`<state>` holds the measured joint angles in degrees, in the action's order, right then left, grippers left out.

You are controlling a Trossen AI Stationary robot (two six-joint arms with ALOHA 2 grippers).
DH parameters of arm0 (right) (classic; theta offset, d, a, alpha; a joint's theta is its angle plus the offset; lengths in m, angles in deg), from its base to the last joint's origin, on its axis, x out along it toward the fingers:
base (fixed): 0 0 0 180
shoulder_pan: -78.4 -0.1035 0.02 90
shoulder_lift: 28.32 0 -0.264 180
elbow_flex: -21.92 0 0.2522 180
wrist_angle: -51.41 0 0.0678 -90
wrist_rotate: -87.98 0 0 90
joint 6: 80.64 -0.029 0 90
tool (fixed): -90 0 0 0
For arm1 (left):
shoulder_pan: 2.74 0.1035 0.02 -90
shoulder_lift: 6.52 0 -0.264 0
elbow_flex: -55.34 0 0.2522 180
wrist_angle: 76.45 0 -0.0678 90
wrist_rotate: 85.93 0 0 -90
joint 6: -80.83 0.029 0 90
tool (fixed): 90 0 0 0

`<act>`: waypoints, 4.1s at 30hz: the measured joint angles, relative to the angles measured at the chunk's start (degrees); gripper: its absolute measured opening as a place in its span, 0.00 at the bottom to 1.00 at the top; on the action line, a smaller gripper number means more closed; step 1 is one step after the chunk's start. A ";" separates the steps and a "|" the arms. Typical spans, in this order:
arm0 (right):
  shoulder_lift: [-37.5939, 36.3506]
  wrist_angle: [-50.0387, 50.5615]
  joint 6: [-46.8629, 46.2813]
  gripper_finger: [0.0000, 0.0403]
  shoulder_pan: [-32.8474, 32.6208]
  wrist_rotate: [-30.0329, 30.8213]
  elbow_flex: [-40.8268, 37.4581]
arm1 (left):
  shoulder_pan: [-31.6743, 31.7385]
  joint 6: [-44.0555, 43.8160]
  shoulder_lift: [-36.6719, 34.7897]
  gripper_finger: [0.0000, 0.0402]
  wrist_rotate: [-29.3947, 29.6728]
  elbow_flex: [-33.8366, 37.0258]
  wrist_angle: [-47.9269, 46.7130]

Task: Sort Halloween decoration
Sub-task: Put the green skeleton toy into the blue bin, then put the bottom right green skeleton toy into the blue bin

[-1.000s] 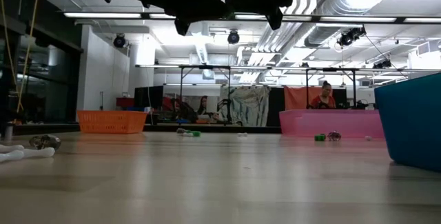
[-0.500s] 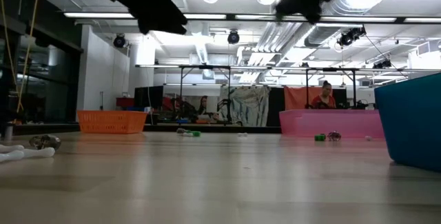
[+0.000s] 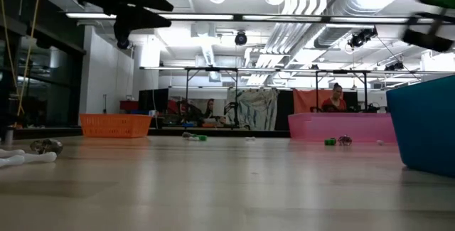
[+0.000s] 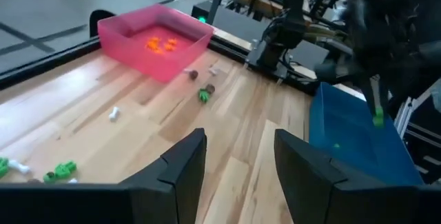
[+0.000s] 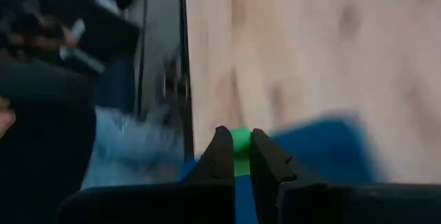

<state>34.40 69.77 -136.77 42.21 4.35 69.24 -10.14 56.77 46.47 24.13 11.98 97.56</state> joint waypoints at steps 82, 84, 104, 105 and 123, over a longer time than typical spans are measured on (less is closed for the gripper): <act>3.58 -8.40 34.82 0.43 41.12 -6.89 13.36 | 9.70 8.14 2.26 0.39 -8.58 0.26 22.55; 3.58 -4.15 26.16 0.43 42.00 -3.54 13.36 | 10.89 8.14 2.26 0.39 -10.38 0.26 21.17; 24.44 27.51 -16.10 0.43 52.85 -4.90 13.31 | 17.25 5.14 2.26 0.39 -21.12 0.26 13.89; 24.99 27.48 -17.08 0.43 52.95 -4.91 13.31 | 17.25 5.14 2.28 0.39 -21.14 0.26 13.61; 31.06 27.97 -21.63 0.43 53.30 -2.31 13.57 | 17.31 5.73 2.26 0.39 -20.92 0.26 12.98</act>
<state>65.45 97.73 -158.40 95.51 2.04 82.81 7.17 62.51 48.73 3.21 12.24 110.54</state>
